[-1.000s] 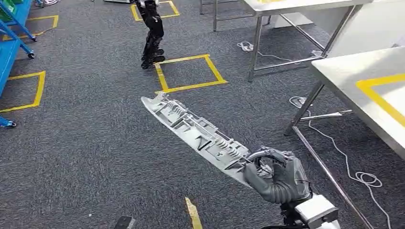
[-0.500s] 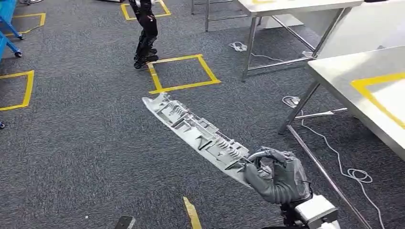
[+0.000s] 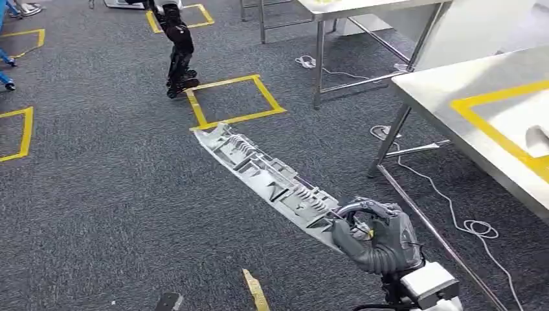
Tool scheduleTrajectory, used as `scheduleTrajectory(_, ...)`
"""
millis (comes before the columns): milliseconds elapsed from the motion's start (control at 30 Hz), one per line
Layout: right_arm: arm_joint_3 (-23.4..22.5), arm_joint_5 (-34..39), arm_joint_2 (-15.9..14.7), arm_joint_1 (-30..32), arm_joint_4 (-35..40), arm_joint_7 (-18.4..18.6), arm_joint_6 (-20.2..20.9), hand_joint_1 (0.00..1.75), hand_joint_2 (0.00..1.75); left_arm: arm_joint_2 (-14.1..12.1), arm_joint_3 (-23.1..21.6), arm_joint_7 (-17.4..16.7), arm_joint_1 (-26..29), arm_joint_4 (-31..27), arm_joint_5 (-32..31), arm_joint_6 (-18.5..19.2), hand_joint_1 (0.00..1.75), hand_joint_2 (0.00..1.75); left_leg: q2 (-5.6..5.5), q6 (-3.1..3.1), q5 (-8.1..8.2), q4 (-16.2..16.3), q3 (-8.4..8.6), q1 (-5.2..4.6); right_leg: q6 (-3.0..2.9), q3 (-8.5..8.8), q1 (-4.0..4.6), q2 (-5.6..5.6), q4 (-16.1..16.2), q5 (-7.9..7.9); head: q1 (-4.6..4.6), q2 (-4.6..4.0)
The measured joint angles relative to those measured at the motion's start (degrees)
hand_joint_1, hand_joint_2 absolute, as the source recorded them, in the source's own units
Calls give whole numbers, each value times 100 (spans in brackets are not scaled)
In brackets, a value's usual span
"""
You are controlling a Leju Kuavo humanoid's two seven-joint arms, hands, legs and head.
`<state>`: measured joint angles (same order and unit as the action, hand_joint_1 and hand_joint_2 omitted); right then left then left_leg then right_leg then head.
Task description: Take the parts from the cabinet and place them on the table.
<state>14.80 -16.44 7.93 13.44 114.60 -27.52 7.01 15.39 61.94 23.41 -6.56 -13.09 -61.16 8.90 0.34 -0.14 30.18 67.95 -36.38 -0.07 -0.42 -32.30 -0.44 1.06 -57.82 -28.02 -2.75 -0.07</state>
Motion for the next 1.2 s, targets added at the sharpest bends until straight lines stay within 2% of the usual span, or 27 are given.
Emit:
scheduleTrajectory(33, 0, 0, 0, -2, 0, 0, -2, 175, 175, -2, 0, 0, -1, 0, 0, 0, 0, 0, -38, 25, -259, -535, 252, 0, 4, 17, 0, 24, 0, -3, 2, 0)
scheduleTrajectory(67, 0, 0, 0, -3, 0, 2, -2, 175, 175, -2, 0, 0, -2, 0, -2, 0, 0, 0, -129, 49, -273, -871, 425, 1, 13, 18, -5, 39, 7, -6, -4, 0)
scheduleTrajectory(100, 0, 2, 0, -13, 0, 0, -2, 175, 175, 2, 0, 0, -5, 0, -2, 0, 0, 0, -154, 52, -254, -979, 456, -9, 53, -18, 26, 65, -24, -3, -2, 0)
scheduleTrajectory(167, 0, 2, 0, -10, 0, -2, 0, 175, 175, 0, 0, -7, 2, 0, -2, 0, 0, 0, -136, 72, -237, -969, 412, -31, 120, -60, -1, 84, -1, 27, 0, 0)
scheduleTrajectory(200, 0, 2, 0, -6, 0, 0, 0, 175, 175, -2, 0, -7, 11, 0, -2, -2, 0, 0, -130, 97, -248, -973, 409, -34, 150, -54, -10, 85, 23, 42, -4, 0)
scheduleTrajectory(233, 0, 0, 0, -4, 2, 0, 2, 175, 175, 2, 0, -7, 7, 0, -2, -4, 0, 0, -111, 156, -291, -1043, 423, -8, 194, -56, -1, 86, 14, 24, -2, 0)
scheduleTrajectory(267, 0, 0, 0, 3, 2, 0, 2, 175, 175, 9, -2, -7, -4, 0, -4, -4, 0, 0, -87, 191, -311, -1066, 429, 6, 202, -143, -11, 35, -98, -82, -11, 0)
scheduleTrajectory(300, 0, 0, 0, -12, 2, 0, 2, 175, 175, 9, -2, -7, -8, 0, -4, -4, 0, 0, -83, 214, -316, -1066, 422, 8, 214, -280, -10, -12, -408, -285, -26, 0)
scheduleTrajectory(367, 0, 2, 0, -13, 0, 0, 7, 175, 175, 7, -2, -7, 4, 0, -4, -4, 0, 0, -43, 230, -312, -1065, 416, -7, 239, -681, -17, -42, -1287, -678, -15, 0)
scheduleTrajectory(400, 0, 4, 0, -9, 0, 0, 7, 175, 175, -2, -2, -7, 14, 0, -4, -4, 0, 0, -19, 233, -311, -1062, 412, -13, 254, -852, -17, -46, -1642, -786, -22, 0)
scheduleTrajectory(433, 0, 2, 0, 4, 0, 6, 7, 175, 175, -2, -2, -7, 21, 0, -4, -4, 0, 0, -1, 233, -311, -1061, 414, -20, 258, -900, -18, -50, -1735, -755, -17, 0)
scheduleTrajectory(467, 0, 2, 0, 14, 0, 9, 5, 175, 175, -4, -2, -7, 21, 0, -4, -4, 0, 0, 11, 232, -310, -1060, 415, -23, 256, -812, -17, -56, -1554, -601, -17, 0)
scheduleTrajectory(533, 0, -2, 0, 20, 0, 15, 2, 175, 175, -2, -2, -4, 19, 0, -2, -4, 0, 0, 25, 219, -298, -1051, 425, -24, 231, -333, -17, -101, -621, -119, -20, 0)
scheduleTrajectory(567, 0, -2, 0, 13, 2, 15, 0, 175, 175, -2, -2, -4, 20, 0, -2, -4, 0, 0, 29, 204, -289, -1041, 430, -28, 217, -90, -14, -202, -147, 26, -22, 0)
scheduleTrajectory(600, 2, -4, 0, -4, 2, 20, 0, 175, 175, -4, -2, -4, 21, 0, 0, -2, 0, 0, 41, 169, -270, -1009, 406, -75, 210, 32, 33, -265, 23, -75, -22, 0)
scheduleTrajectory(733, 4, -11, 0, 6, 2, 24, -2, 175, 175, 0, -2, 0, 21, 0, 2, 2, 0, 0, 98, 87, -280, -998, 399, -56, 98, 7, 29, -178, 32, -27, -11, 0)
scheduleTrajectory(767, 4, -18, 0, 7, 4, 31, -6, 175, 175, -2, -2, 0, 20, 0, 2, 2, 0, 0, 63, 48, -191, -932, 381, -43, 64, 35, 1, -172, 57, -5, -15, 0)
scheduleTrajectory(800, 4, -22, 0, -6, 4, 33, -13, 175, 175, -2, -2, 2, 21, 0, 2, 7, 0, 0, 26, 13, -6, -673, 270, -42, 26, 38, -4, -161, 60, -4, 7, 0)
scheduleTrajectory(867, 9, -22, 0, -12, 4, 33, -11, 175, 175, -9, -2, 2, 26, 0, 2, 9, 0, 0, 16, -26, 429, 233, -134, -16, -1, 38, 0, -130, 59, -7, 7, 0)
scheduleTrajectory(900, 9, -24, 0, -10, 4, 33, -11, 175, 175, -11, -2, 4, 27, 0, 2, 9, 0, 0, 15, -38, 567, 641, -327, -10, -1, 36, 3, -113, 55, -8, 7, 0)
scheduleTrajectory(933, 9, -26, 0, -3, 4, 39, -11, 175, 175, -18, -2, 4, 20, 0, 4, 9, 0, 0, 15, -46, 561, 822, -412, -5, -1, 41, 3, -92, 52, -8, 7, 0)
scheduleTrajectory(967, 9, -28, 0, 2, 4, 42, -11, 175, 175, -20, -2, 4, 19, 0, 7, 9, 0, 0, 15, -47, 422, 722, -369, 1, -1, 48, 3, -67, 50, -9, 6, 0)
scheduleTrajectory(1000, 9, -28, 0, 0, 4, 44, -11, 175, 175, -26, -2, 4, 24, 0, 7, 9, 0, 0, 13, -38, 157, 348, -203, 10, 0, 55, 3, -27, 47, -10, 9, 0)
scheduleTrajectory(1067, 9, -28, 0, -1, 4, 42, -9, 175, 175, -28, -2, 4, 30, 0, 7, 9, 0, 0, -60, -10, -367, -677, 259, 31, 21, 77, 1, 29, 43, -24, 7, 0)
scheduleTrajectory(1100, 9, -28, 0, -6, 4, 44, -11, 175, 175, -26, -2, 4, 28, 0, 2, 13, 0, 0, -141, -2, -304, -865, 357, 18, 46, 59, 34, 45, 27, -35, 6, 0)
scheduleTrajectory(1133, 9, -31, 0, -12, 6, 44, -15, 175, 175, -19, -2, 22, 18, 0, 2, 15, 0, 0, -119, 18, -280, -989, 370, 25, 75, 10, 34, 76, -3, -31, 0, 0)
scheduleTrajectory(1200, 9, -31, 0, -4, 11, 44, -20, 175, 175, -31, -2, 55, 39, 0, 2, 17, 0, 0, -113, 58, -283, -957, 343, 1, 145, -5, 9, 79, 31, -4, 11, 0)
